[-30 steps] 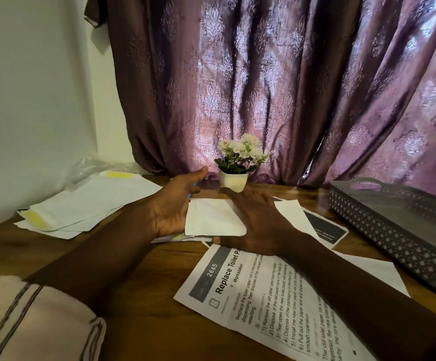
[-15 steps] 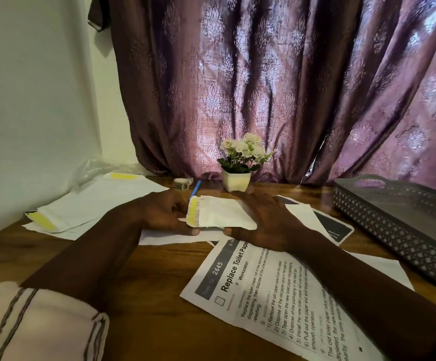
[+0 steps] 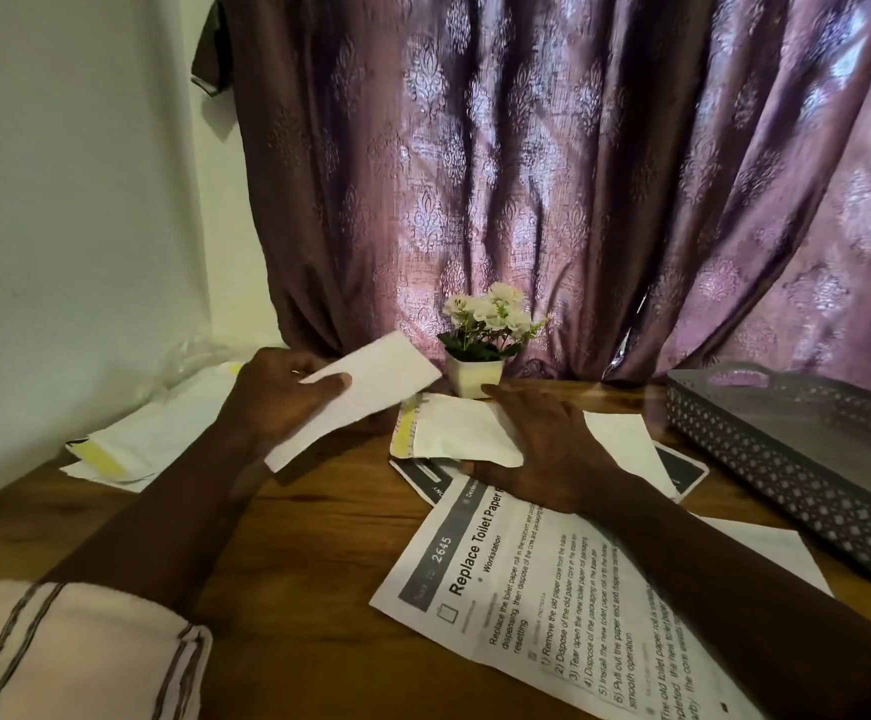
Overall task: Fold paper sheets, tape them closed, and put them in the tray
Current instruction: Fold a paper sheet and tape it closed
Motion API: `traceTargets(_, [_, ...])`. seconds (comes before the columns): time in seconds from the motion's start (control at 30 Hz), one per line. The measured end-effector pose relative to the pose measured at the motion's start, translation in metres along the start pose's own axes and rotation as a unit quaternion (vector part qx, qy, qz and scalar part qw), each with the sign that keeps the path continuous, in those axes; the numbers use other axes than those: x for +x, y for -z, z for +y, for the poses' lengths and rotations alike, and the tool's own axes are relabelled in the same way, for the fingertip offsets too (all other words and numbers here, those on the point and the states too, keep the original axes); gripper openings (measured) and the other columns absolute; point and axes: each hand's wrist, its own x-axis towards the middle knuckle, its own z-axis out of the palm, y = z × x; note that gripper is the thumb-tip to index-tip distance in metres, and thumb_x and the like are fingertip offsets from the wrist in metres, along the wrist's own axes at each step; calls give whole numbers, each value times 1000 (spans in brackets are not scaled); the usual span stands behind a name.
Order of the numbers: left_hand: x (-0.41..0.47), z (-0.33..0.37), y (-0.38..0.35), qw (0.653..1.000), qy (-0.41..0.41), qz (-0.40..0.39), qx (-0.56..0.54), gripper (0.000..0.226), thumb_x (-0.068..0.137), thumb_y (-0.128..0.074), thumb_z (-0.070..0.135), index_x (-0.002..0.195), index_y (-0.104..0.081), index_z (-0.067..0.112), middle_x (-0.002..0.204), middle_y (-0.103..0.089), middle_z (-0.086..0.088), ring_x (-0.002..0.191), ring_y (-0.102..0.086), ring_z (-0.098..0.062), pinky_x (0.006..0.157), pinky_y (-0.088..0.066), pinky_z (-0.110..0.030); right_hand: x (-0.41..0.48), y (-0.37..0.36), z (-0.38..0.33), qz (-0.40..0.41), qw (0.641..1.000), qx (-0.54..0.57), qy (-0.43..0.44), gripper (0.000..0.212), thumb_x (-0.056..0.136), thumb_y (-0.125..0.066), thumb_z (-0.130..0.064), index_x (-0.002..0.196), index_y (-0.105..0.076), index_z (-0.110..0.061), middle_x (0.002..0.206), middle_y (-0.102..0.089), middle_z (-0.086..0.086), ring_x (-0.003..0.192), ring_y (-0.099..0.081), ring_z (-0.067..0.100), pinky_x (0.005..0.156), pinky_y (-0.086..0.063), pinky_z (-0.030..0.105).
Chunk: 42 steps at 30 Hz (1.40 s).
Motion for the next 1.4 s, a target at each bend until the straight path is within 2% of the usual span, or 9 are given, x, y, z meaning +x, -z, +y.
traceTargets(0.13, [2, -7, 3, 997, 27, -63, 22, 37, 77, -85, 45, 102, -81, 17, 98, -78, -2, 91, -71, -22, 91, -58, -44, 0, 0, 2, 34, 999, -14, -1, 107, 71, -33, -98, 158, -17, -37, 163, -34, 3, 149, -30, 28, 122, -22, 53])
traceTargets(0.47, [6, -17, 12, 984, 62, -165, 33, 30, 70, -88, 45, 87, -83, 21, 103, -75, 2, 95, -68, -19, 90, -54, -36, 1, 0, 0, 34, 999, -12, 2, 109, 71, -32, -99, 159, -17, -37, 161, -35, 4, 148, -31, 28, 122, -21, 52])
traceTargets(0.63, [-5, 0, -6, 971, 0, -236, 25, 11, 77, -87, 32, 85, -79, 29, 107, -75, 2, 104, -67, -19, 97, -53, -40, 1, 3, -6, 3, 998, -4, 64, 102, 74, -37, -94, 158, -19, -39, 152, -44, 3, 143, -34, 27, 120, -21, 46])
traceTargets(0.7, [-10, 8, -14, 969, -23, -245, 7, 28, 70, -89, 30, 95, -75, 33, 112, -70, 2, 105, -64, -15, 99, -50, -37, 1, 4, -11, -13, 996, 1, 86, 99, 76, -41, -92, 158, -20, -41, 150, -45, 2, 142, -35, 26, 120, -21, 46])
traceTargets(0.8, [-12, 14, -22, 968, -18, -249, -20, 51, 57, -75, 32, 107, -69, 34, 82, -61, 8, 77, -58, -10, 79, -46, -32, 2, 2, -15, -26, 996, 13, 88, 96, 77, -43, -90, 157, -22, -43, 154, -41, 1, 143, -33, 25, 120, -22, 46])
traceTargets(0.93, [-7, 11, -11, 974, 31, -222, -25, 51, 67, -77, 28, 117, -67, 29, 107, -70, -1, 102, -65, -20, 93, -52, -38, 1, -1, -14, 6, 998, 35, 53, 95, 76, -41, -92, 155, -28, -41, 150, -47, 1, 141, -39, 25, 118, -28, 50])
traceTargets(1.07, [1, 0, -1, 967, 130, -157, -154, 53, 70, -73, -2, 117, -69, 22, 124, -65, -14, 111, -61, -29, 84, -54, -35, 1, -1, -12, 42, 999, 28, 10, 100, 71, -41, -93, 153, -35, -36, 149, -48, 3, 140, -40, 26, 118, -28, 50])
traceTargets(1.23, [-11, 11, -15, 935, 155, -116, -298, 60, 76, -76, -16, 130, -61, 7, 117, -68, -20, 91, -70, -24, 56, -58, -21, 0, 1, -17, 71, 997, 10, 18, 98, 73, -44, -91, 153, -34, -36, 150, -47, 2, 139, -37, 24, 119, -26, 49])
traceTargets(1.4, [-17, 19, -39, 947, 119, -91, -285, 56, 68, -88, -4, 115, -68, 20, 111, -74, -14, 98, -74, -31, 89, -61, -48, 0, 2, -30, 64, 997, -1, 40, 99, 73, -43, -91, 155, -29, -38, 144, -47, 0, 135, -39, 24, 118, -26, 48])
